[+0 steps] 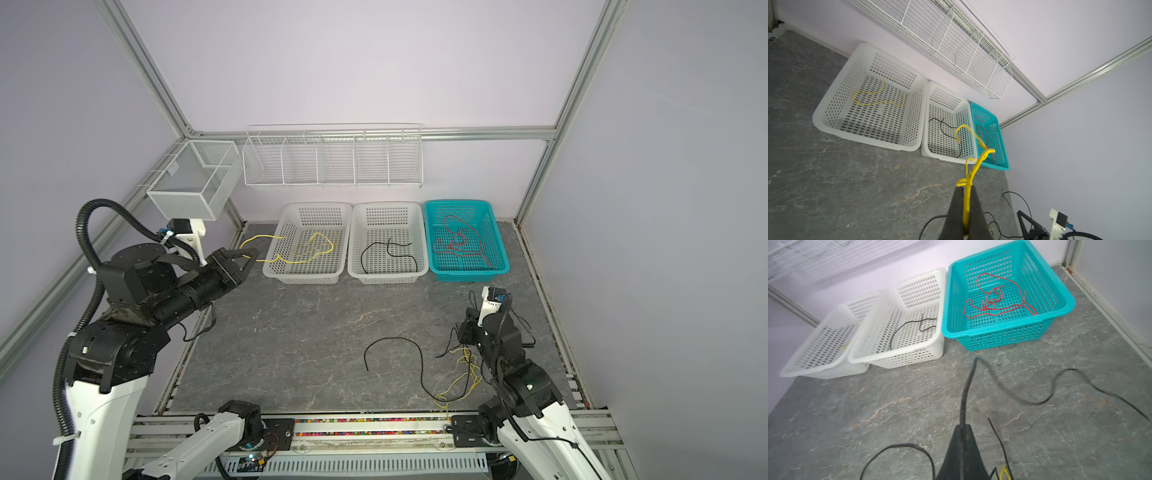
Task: Untangle the cables
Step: 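Carry the yellow wire into the leftmost basket while the right gripper retracts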
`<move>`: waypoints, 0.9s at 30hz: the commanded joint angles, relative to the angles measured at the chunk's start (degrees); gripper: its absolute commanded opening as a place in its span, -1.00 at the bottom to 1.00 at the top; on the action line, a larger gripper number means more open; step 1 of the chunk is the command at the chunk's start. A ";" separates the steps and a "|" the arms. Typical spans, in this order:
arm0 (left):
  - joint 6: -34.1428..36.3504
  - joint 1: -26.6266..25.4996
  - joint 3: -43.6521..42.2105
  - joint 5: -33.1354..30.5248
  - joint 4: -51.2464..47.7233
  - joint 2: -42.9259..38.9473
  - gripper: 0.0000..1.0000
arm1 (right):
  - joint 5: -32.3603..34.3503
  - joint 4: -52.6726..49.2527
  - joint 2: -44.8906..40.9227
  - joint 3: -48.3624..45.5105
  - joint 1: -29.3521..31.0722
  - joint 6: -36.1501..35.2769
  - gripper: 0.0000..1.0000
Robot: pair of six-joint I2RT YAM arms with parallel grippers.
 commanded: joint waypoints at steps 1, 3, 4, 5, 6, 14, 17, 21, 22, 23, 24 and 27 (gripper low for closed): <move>4.21 0.54 -1.99 -3.99 0.79 2.29 -1.00 | -7.25 0.96 0.19 3.91 -0.15 -2.09 -0.88; 5.44 0.55 -2.76 -5.59 1.81 3.57 -1.00 | -9.12 1.00 0.86 6.28 -0.19 -3.26 -0.88; 5.84 0.55 -3.14 -6.24 2.27 3.98 -1.00 | -9.61 0.79 1.17 7.46 -0.18 -3.89 -0.88; 6.44 0.55 -3.61 -6.93 2.86 4.53 -1.00 | -9.93 0.52 1.50 8.56 -0.20 -4.38 -0.88; 6.89 0.55 -4.16 -7.46 3.45 4.87 -1.00 | -10.13 0.35 1.76 9.44 -0.22 -4.89 -0.88; 10.22 0.55 -10.27 -13.34 9.50 6.30 -1.00 | -16.41 0.77 5.26 14.60 -0.16 -6.86 -0.88; 10.35 0.55 -11.19 -13.41 11.23 7.19 -1.00 | -18.36 1.75 6.00 15.49 -0.22 -7.15 -0.88; 10.01 0.59 -12.63 -14.99 13.60 8.51 -1.00 | -18.94 2.26 6.29 15.55 -0.12 -7.78 -0.88; 10.06 0.55 -12.86 -15.73 14.00 8.95 -1.00 | -19.37 2.43 6.29 15.55 -0.17 -7.92 -0.88; 10.06 0.55 -13.08 -16.68 14.57 9.48 -1.00 | -20.07 2.67 6.29 17.29 -0.14 -8.04 -0.88; 10.05 0.56 -13.41 -17.77 15.15 10.19 -1.00 | -20.80 3.05 6.29 17.38 -0.15 -7.98 -0.88; 9.88 0.55 -13.30 -20.49 16.51 13.12 -1.00 | -23.95 4.42 6.03 17.32 -0.06 -8.28 -0.88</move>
